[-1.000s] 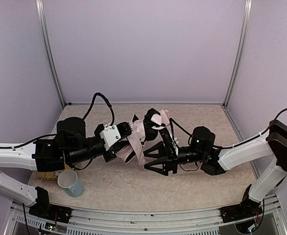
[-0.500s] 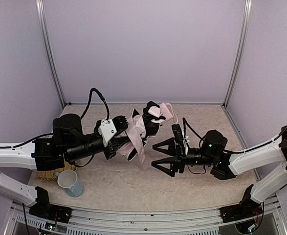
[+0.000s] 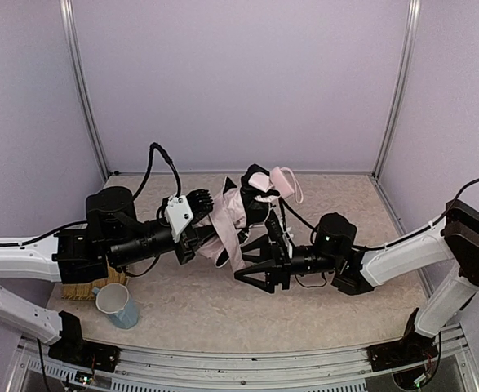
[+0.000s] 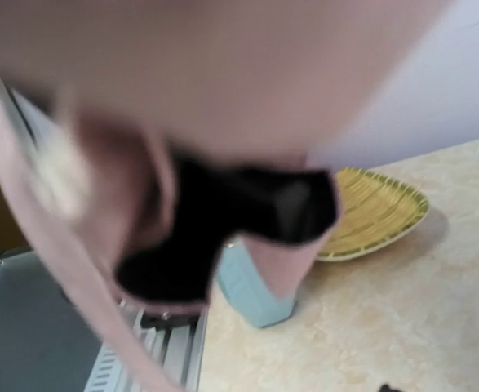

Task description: Put away the umbrella

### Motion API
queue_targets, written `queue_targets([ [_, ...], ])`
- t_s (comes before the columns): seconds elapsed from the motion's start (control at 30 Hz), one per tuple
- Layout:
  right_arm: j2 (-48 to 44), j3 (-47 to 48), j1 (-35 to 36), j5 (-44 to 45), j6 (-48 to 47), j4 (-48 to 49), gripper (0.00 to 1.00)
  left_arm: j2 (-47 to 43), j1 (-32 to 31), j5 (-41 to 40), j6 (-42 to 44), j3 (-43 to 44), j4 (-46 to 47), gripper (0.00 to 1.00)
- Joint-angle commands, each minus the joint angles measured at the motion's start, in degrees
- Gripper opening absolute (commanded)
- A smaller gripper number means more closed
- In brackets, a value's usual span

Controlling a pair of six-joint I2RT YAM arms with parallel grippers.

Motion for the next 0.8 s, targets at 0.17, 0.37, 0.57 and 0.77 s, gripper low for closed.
queue_targets([
  [0.17, 2.8, 1.6, 1.0, -4.3, 2.9, 4.7, 0.45, 0.8, -0.3, 0.3, 0.4, 3.6, 3.9, 0.00],
  [0.37, 2.0, 0.7, 1.1, -4.7, 2.6, 4.9, 0.39, 0.3, -0.3, 0.9, 0.6, 3.4, 3.4, 0.00],
  [0.57, 0.8, 0.2, 1.0, -5.5, 2.1, 4.7, 0.22, 0.4, -0.2, 0.8, 0.7, 3.4, 2.8, 0.00],
  [0.77, -1.0, -2.0, 0.9, -3.4, 2.2, 5.7, 0.00, 0.8, -0.1, -0.2, 0.2, 3.5, 2.3, 0.00],
])
